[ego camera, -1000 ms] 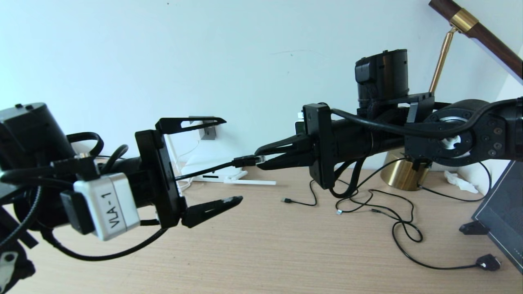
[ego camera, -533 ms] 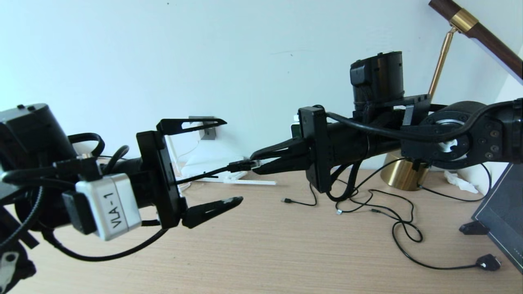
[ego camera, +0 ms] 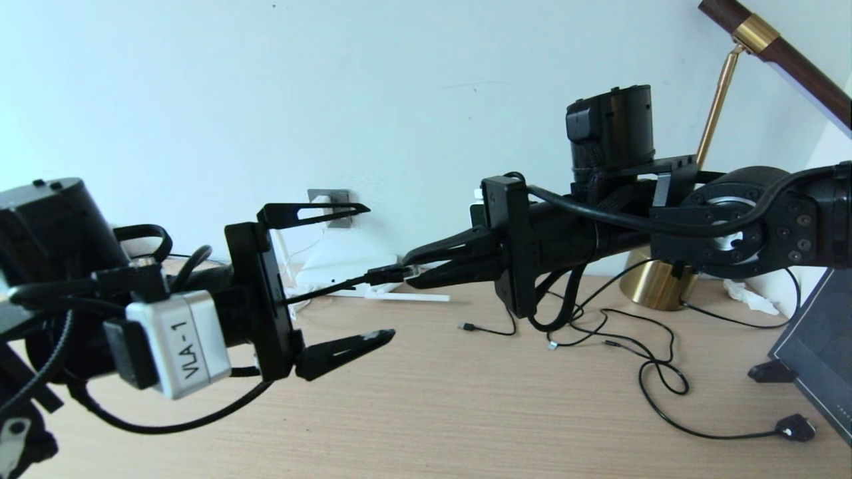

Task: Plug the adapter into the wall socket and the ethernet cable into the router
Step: Hand it to the other hand

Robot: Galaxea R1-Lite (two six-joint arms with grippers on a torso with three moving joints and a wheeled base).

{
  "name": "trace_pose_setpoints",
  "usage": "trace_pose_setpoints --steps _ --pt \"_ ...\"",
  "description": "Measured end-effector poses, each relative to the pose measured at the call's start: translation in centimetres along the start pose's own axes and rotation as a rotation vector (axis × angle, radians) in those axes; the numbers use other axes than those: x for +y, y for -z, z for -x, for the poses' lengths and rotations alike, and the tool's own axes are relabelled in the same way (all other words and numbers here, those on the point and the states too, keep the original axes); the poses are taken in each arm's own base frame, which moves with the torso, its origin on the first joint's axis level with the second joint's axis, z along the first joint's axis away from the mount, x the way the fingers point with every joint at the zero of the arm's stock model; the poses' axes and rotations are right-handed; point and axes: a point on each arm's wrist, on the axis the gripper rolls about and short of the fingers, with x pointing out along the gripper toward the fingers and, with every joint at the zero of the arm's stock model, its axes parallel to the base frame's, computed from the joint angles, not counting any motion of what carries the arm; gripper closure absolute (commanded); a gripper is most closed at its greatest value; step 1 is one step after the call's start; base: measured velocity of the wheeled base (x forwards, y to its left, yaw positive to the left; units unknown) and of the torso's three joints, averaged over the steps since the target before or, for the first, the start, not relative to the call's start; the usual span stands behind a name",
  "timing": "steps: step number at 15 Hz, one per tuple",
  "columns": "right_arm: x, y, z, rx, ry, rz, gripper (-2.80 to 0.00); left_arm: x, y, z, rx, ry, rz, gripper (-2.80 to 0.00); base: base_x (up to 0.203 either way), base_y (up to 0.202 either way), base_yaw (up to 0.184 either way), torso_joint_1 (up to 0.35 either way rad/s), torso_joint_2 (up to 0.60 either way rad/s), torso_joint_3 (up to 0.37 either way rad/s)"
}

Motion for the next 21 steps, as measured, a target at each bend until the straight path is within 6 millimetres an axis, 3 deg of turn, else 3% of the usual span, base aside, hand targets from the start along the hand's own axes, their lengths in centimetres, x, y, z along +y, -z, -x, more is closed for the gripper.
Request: trace_pose_setpoints --steps 2,3,19,20,21 --pt "-0.05 0.0 0.0 0.0 0.001 0.0 0.0 -0.07 -0.01 0.04 0.001 0.001 0.002 -2.8 0.0 0.0 0.0 0.0 0.0 0.0" --pt "-0.05 0.0 0.0 0.0 0.001 0.001 0.0 -0.08 -0.01 0.04 0.001 0.001 0.002 0.0 0.0 0.0 0.0 0.0 0.0 0.0" --pt "-0.4 -0.16 -0.59 0.008 0.008 0.012 0.0 -0.23 -0.08 0.12 0.001 0.004 0.012 0.0 0.0 0.0 0.0 0.0 0.0 0.0" --pt "-0.42 -0.16 -0.59 0.004 0.01 0.011 -2.13 -0.28 -0.07 0.14 0.002 0.005 0.013 0.0 0.0 0.0 0.0 0.0 0.0 0.0" --pt "-0.47 -0.19 -0.6 -0.013 0.013 0.01 -2.8 -0.26 -0.09 0.15 0.002 0.004 0.013 0.0 0.0 0.0 0.0 0.0 0.0 0.0"
